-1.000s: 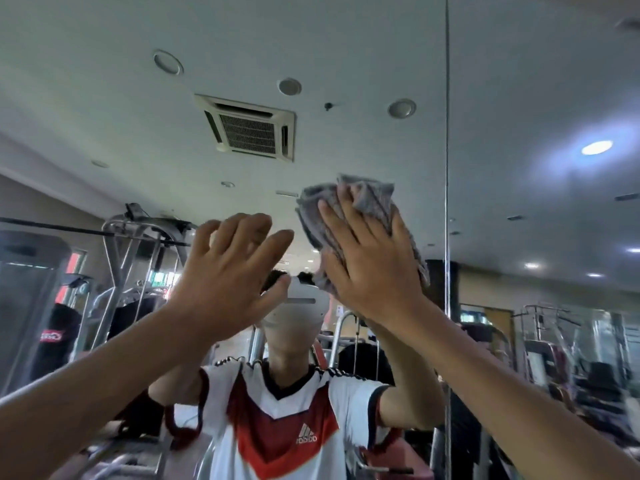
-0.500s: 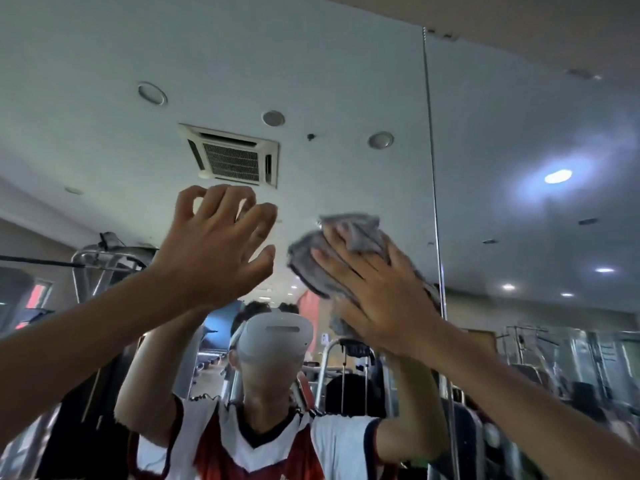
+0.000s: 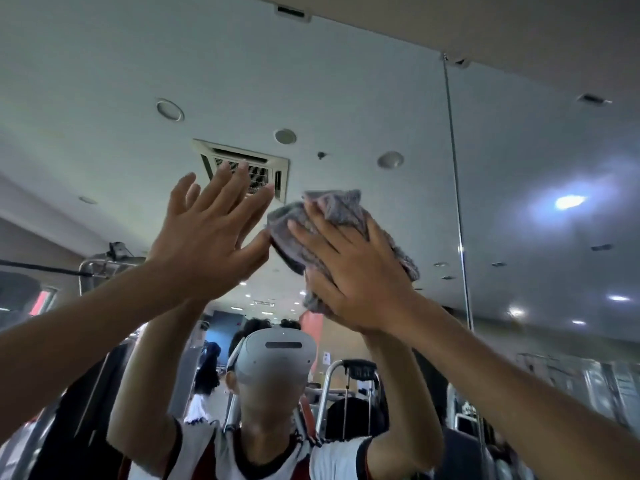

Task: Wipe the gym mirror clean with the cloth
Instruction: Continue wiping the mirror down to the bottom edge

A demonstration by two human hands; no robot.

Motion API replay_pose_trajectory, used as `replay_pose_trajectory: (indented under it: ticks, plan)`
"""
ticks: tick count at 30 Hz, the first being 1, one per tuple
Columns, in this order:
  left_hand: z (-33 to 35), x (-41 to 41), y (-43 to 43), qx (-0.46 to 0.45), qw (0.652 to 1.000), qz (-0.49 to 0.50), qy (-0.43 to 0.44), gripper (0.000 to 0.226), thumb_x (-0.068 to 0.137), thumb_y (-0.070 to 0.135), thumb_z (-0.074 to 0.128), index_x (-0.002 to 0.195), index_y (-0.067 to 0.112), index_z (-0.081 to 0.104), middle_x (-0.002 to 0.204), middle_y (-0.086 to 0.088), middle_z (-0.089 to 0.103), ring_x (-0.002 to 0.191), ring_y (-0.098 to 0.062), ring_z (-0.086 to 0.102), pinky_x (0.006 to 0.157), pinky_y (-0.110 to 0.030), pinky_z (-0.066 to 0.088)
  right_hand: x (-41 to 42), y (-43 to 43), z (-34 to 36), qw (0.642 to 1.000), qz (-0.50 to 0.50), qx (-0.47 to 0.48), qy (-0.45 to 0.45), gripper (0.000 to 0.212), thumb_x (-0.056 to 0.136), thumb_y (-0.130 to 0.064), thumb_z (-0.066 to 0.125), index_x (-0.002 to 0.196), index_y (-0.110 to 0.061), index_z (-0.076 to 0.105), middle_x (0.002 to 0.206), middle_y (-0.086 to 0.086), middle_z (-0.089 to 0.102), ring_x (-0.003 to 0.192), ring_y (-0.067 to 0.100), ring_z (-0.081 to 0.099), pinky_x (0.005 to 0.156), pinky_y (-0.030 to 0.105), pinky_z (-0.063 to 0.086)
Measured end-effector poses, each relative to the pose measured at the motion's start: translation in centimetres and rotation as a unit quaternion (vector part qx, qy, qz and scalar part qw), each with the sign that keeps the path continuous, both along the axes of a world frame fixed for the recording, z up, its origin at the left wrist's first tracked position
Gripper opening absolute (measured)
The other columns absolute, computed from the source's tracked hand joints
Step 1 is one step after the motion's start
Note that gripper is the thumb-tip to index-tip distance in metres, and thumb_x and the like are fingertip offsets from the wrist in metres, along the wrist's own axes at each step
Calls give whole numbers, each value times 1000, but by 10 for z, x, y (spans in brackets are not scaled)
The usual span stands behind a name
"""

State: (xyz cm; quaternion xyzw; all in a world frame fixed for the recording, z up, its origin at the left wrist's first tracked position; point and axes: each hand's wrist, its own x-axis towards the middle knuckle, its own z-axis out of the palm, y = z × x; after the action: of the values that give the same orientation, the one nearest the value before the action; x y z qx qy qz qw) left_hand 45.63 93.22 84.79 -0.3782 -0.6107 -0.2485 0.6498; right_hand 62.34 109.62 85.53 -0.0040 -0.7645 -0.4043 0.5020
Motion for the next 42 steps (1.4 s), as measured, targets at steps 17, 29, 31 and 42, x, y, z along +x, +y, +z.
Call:
replay_pose_trajectory:
  ticks: [17,29,31,42]
  plan:
    - [-10,-6,-2,4,1000,-21,4,68,96,58,16,158,31,20,167,-2,12,155,-19,4,122,-46,4,35,39,28,1000,-19,20,2,63,95,-48,21,156,-36,11,166,-8,7,153,12,4,121,48,2]
    - [-39,-38,-34,-53,995,16,84,63,98,51,33,154,24,38,163,-8,28,151,-27,25,120,-45,16,-21,-6,77,936,7,-197,293,63,97,-43,20,158,-27,21,166,2,13,153,19,7,121,53,1]
    - [-40,-49,-46,-79,990,24,110,63,98,52,33,154,24,39,162,-8,29,150,-27,28,119,-46,19,-29,-19,50,980,-1,-84,179,65,96,-47,13,158,-28,19,166,-2,9,154,16,3,122,49,-1]
    - [-50,-88,-90,-49,995,-3,83,63,96,50,34,152,24,43,161,-11,31,150,-29,28,118,-52,19,-19,-19,73,876,-12,-313,367,76,84,-44,15,157,-24,26,165,5,19,152,22,14,121,56,12]
